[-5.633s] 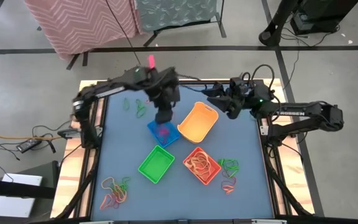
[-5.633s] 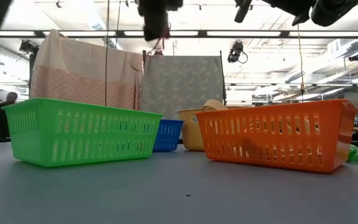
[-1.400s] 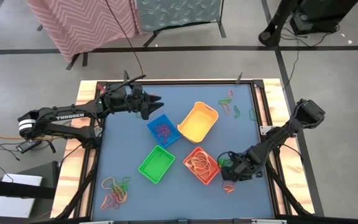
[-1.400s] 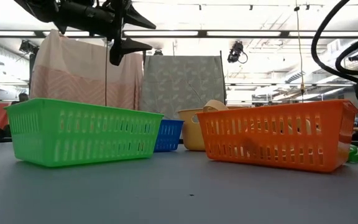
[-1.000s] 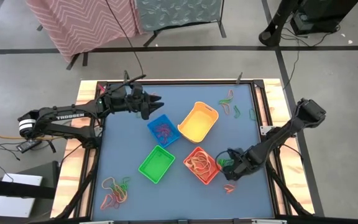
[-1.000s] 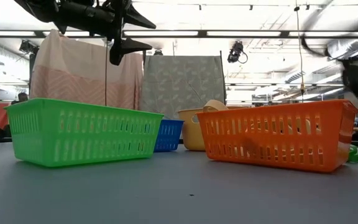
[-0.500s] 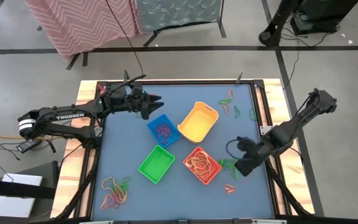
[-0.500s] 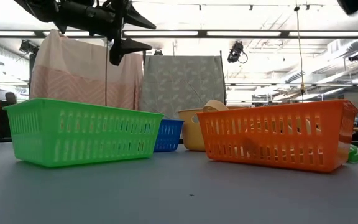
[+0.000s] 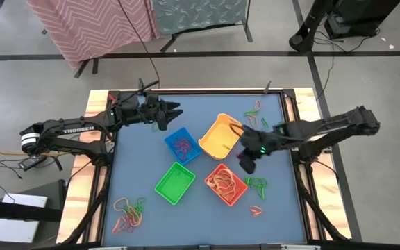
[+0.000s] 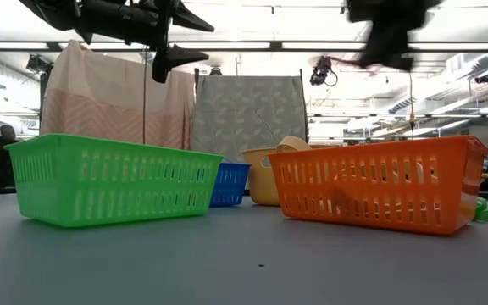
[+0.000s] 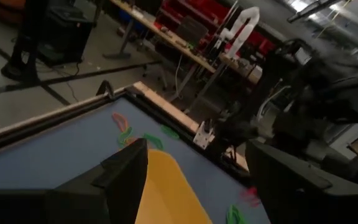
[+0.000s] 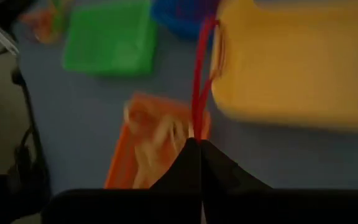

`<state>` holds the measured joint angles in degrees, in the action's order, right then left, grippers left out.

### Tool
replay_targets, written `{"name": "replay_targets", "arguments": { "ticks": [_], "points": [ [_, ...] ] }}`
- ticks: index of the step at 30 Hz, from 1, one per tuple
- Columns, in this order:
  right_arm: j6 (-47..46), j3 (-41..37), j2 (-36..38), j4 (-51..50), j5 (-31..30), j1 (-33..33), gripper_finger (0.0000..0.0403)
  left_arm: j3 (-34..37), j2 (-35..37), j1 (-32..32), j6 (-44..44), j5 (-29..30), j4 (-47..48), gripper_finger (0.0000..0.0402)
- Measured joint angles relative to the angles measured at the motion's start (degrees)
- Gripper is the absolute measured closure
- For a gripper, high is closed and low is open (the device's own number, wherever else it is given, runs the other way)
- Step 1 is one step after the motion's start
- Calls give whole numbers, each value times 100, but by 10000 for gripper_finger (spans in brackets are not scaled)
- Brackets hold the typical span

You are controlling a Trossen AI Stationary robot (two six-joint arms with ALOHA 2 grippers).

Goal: Sort rubber bands into baskets
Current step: Put the red rubber band into the blue bin

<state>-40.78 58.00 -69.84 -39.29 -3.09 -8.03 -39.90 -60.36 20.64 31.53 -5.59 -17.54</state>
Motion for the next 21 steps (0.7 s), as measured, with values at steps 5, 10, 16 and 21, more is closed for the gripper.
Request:
{"name": "replay_targets", "arguments": {
  "ticks": [5,10,16,21],
  "points": [
    [1166,2,-947,2036,334,772,402,0,0,0,0,125,-286,129],
    [1395,9,-1996,4307,768,1096,402,0,-2,0,15,248,-416,129],
    [1396,9,-2998,6026,699,1110,403,0,-2,0,15,642,-536,129],
    [1340,9,-3532,6627,239,1110,399,0,-2,0,17,788,-546,129]
  ]
}}
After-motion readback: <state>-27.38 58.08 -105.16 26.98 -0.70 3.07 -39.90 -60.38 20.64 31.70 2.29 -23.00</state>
